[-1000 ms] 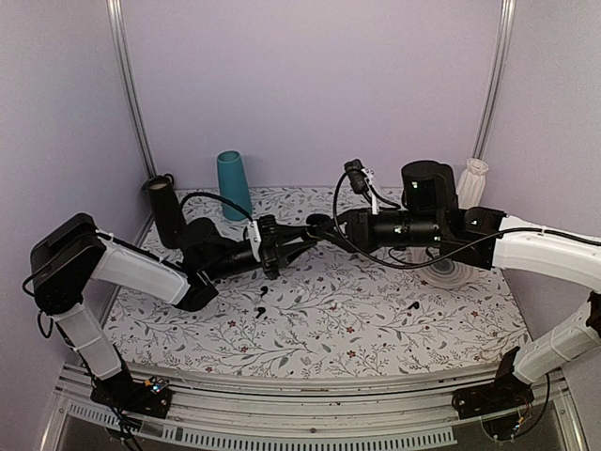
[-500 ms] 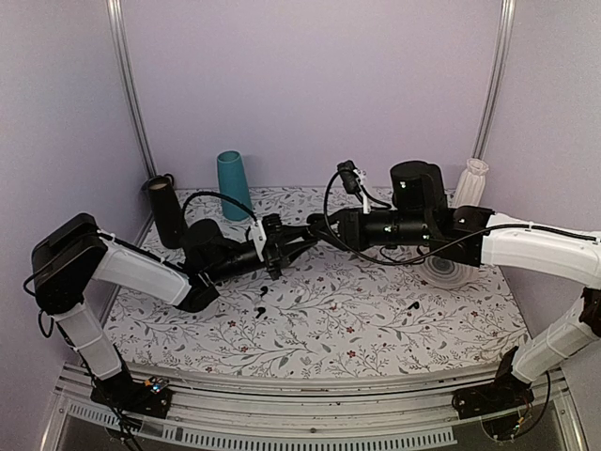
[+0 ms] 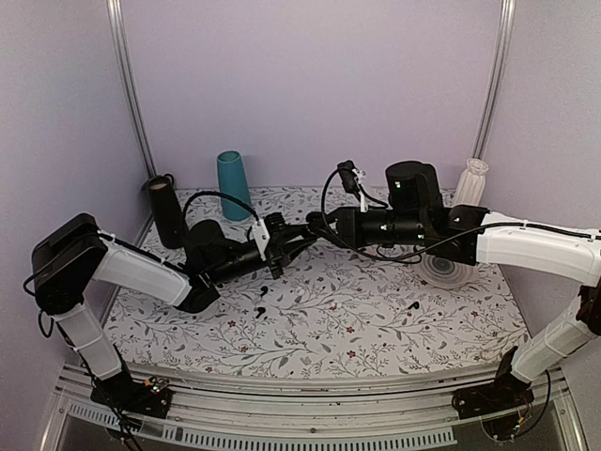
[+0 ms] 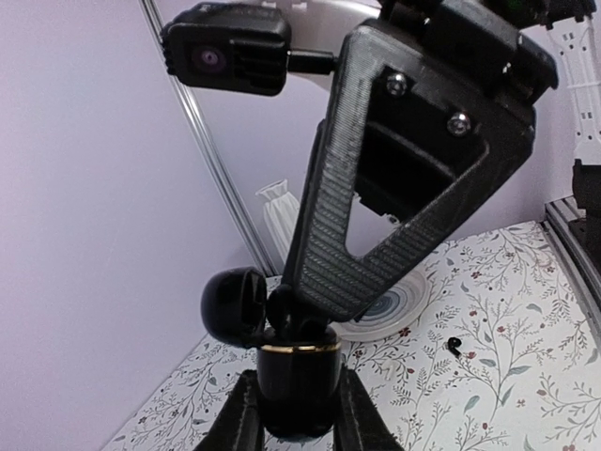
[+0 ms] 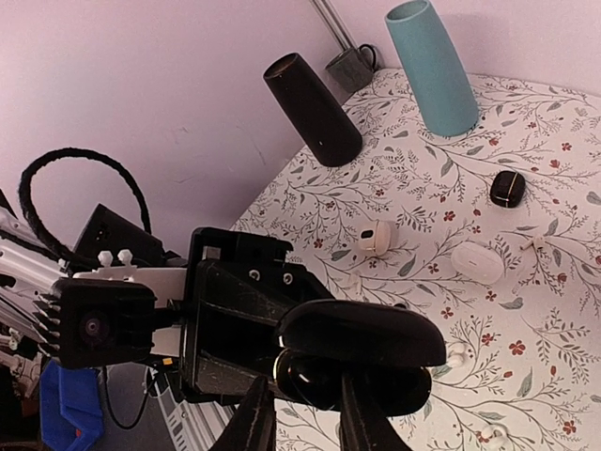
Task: Insert the wireless bluetooth earbuds into the charging case
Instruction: Pick up the right earbud from the left side groove of the charging case.
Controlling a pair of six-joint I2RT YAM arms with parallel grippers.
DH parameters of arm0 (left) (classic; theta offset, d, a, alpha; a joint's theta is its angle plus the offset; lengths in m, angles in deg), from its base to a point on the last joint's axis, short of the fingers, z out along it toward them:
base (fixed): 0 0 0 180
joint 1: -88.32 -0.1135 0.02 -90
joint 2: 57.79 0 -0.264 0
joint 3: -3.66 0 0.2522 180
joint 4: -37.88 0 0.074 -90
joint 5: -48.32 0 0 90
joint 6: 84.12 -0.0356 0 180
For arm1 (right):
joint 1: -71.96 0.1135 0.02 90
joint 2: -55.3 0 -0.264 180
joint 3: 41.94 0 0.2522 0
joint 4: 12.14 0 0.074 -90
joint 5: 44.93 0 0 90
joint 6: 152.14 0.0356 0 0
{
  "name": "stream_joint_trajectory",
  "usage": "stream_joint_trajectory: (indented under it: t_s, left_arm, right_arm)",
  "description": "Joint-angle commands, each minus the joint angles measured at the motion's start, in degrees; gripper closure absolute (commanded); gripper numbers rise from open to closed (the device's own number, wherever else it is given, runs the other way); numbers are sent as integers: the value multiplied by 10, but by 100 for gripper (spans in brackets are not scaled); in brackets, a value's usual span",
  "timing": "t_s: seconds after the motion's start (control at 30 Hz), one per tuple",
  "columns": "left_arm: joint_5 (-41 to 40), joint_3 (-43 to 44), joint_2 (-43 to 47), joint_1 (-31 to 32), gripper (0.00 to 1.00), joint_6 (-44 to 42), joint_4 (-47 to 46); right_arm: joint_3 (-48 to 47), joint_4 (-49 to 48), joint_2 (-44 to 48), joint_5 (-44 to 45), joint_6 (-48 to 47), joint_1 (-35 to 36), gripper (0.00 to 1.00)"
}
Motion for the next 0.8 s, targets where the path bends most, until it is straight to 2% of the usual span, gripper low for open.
stream_joint_trajectory:
  t_s: [0.0, 0.43, 0.77]
  left_arm:
    - [-5, 13, -3, 9, 100, -5, -5]
    - [-12, 14, -8, 11, 100, 11, -3]
    - [-19, 13, -16, 10, 100, 26, -8]
  right_arm:
    - [-16, -5, -14, -12, 9, 7, 77]
    - [-15, -5, -21, -3, 16, 8, 90]
    - [-9, -1, -20, 14, 28, 5, 94]
